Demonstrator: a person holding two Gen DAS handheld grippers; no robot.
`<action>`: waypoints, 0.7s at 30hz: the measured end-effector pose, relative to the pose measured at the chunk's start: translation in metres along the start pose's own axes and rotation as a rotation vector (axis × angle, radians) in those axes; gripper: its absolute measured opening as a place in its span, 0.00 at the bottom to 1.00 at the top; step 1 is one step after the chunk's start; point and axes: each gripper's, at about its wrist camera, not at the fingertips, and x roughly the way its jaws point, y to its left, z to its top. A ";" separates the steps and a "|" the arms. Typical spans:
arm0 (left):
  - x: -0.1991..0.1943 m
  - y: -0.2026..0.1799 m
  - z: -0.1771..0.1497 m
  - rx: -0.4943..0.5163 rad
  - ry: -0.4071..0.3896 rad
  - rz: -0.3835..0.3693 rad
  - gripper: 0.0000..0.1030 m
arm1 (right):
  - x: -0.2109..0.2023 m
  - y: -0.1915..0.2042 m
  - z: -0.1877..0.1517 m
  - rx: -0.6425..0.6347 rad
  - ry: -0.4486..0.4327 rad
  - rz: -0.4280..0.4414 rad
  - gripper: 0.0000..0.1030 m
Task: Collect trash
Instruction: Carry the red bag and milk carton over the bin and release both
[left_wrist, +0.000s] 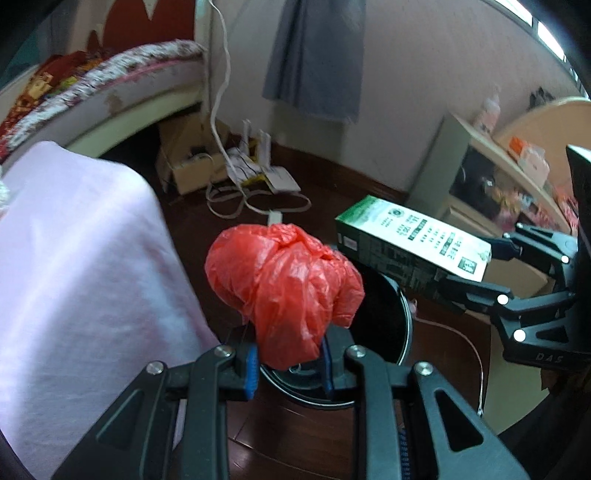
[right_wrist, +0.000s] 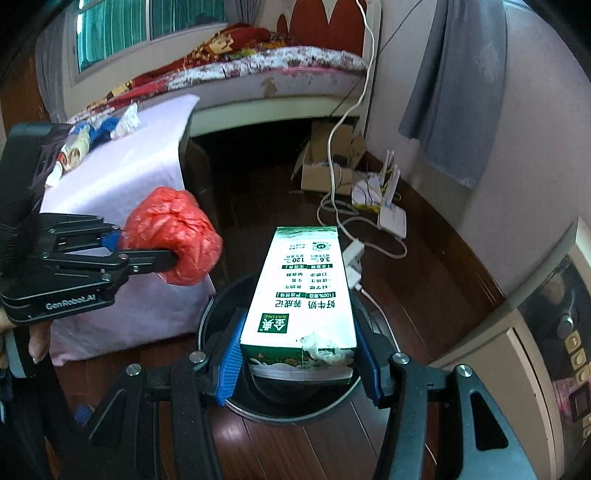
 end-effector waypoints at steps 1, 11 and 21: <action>0.005 -0.001 -0.002 0.001 0.013 -0.009 0.26 | 0.003 -0.001 -0.002 0.001 0.010 0.003 0.54; 0.045 -0.005 -0.007 0.030 0.130 -0.067 0.34 | 0.040 -0.009 -0.019 -0.008 0.119 0.065 0.57; 0.050 0.019 -0.022 -0.052 0.150 0.039 0.77 | 0.077 -0.049 -0.033 0.117 0.255 -0.113 1.00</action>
